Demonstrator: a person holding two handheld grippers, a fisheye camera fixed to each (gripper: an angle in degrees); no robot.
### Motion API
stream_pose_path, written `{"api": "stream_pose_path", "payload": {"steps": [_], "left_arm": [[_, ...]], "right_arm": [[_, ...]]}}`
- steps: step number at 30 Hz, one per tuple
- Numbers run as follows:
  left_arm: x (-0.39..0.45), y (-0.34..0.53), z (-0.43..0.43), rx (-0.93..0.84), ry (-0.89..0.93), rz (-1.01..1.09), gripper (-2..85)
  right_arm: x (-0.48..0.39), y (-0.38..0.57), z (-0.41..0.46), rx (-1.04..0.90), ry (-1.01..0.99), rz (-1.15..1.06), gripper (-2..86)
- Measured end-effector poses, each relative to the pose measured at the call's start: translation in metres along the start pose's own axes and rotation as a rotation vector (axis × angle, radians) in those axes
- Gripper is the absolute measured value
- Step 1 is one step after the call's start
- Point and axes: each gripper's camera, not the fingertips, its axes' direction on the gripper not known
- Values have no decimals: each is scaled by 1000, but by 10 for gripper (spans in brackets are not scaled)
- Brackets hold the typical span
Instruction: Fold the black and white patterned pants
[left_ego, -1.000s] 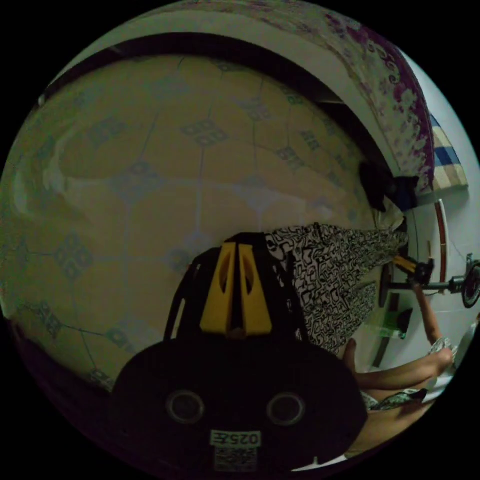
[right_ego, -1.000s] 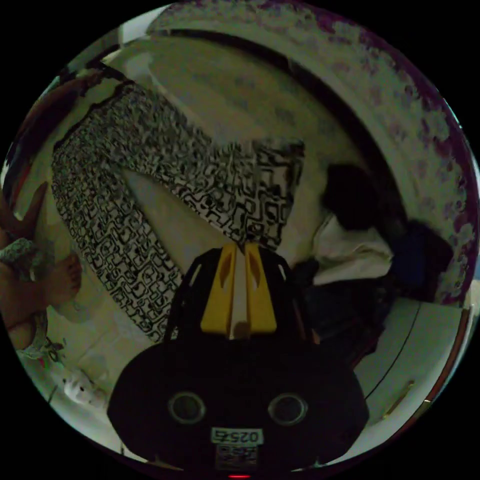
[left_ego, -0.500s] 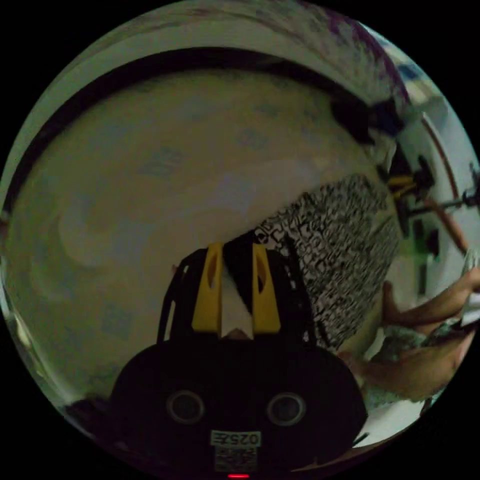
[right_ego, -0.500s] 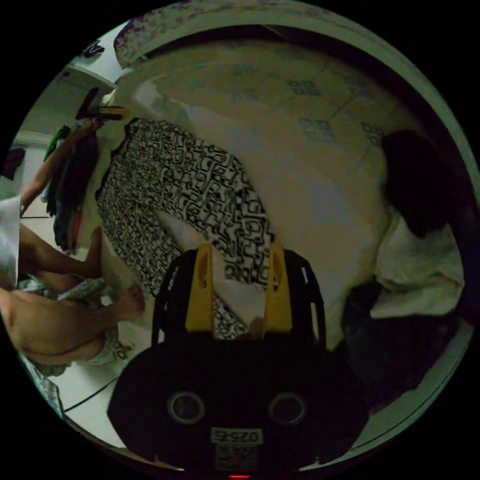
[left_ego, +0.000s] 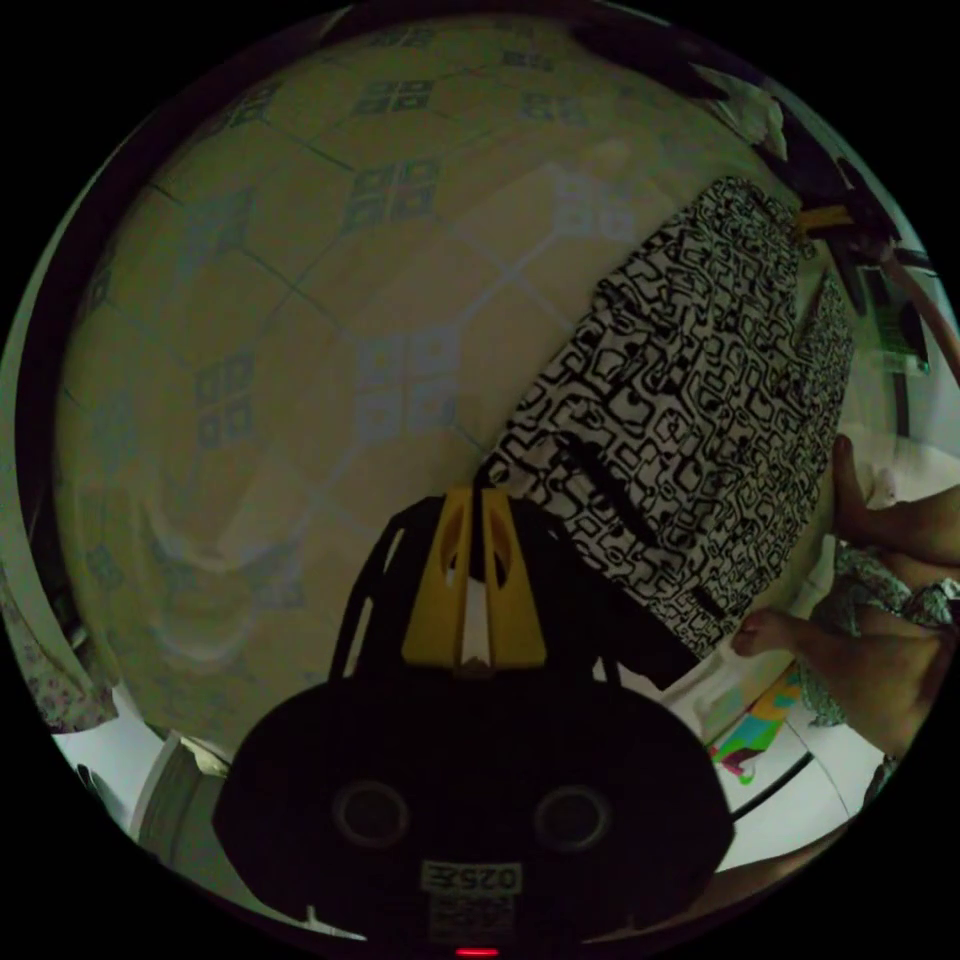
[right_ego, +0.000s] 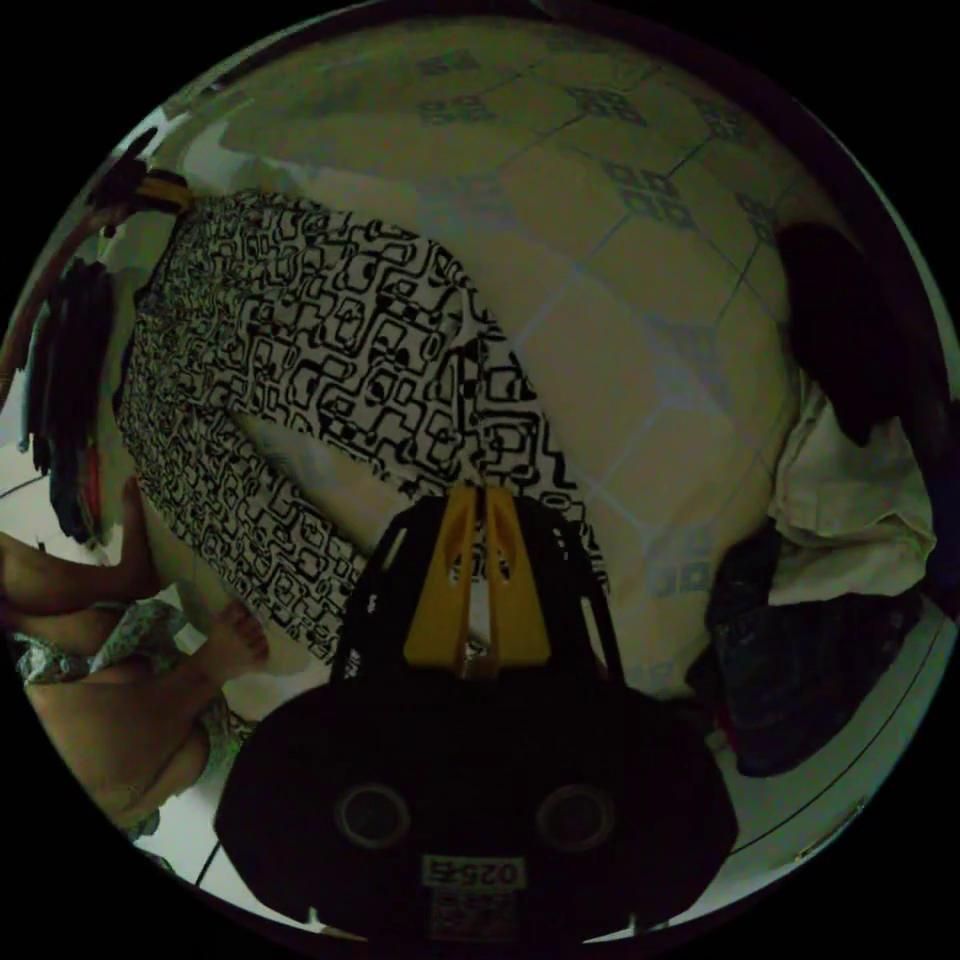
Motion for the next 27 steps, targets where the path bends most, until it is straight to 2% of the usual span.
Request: {"api": "stream_pose_path", "payload": {"steps": [2,5,8,10,12,15,19,23,24,27], "left_arm": [[0,8,-4,21,-13,5,-6],[-3,25,-15,70,-41,-16,-8],[1,48,-33,140,-70,-24,-9],[17,72,-48,202,-84,14,-9],[50,116,-60,249,-76,91,-9],[94,178,-53,272,-27,140,-9],[138,241,-1,308,22,98,-8],[155,282,90,285,111,-70,-9],[153,295,100,345,125,-117,-9],[132,327,101,462,232,-242,-9]], "right_arm": [[12,4,-13,11,-7,14,-6],[37,3,-34,19,85,16,-8],[55,12,-70,129,108,-19,-9],[49,39,-95,219,72,-61,-10],[19,94,-117,298,42,-194,-10],[-21,166,-110,241,51,-320,-9],[-39,228,-44,170,150,-235,-10],[-30,244,48,51,93,-90,-10],[-22,249,40,160,78,-14,-10],[0,254,19,189,-3,61,-10]]}}
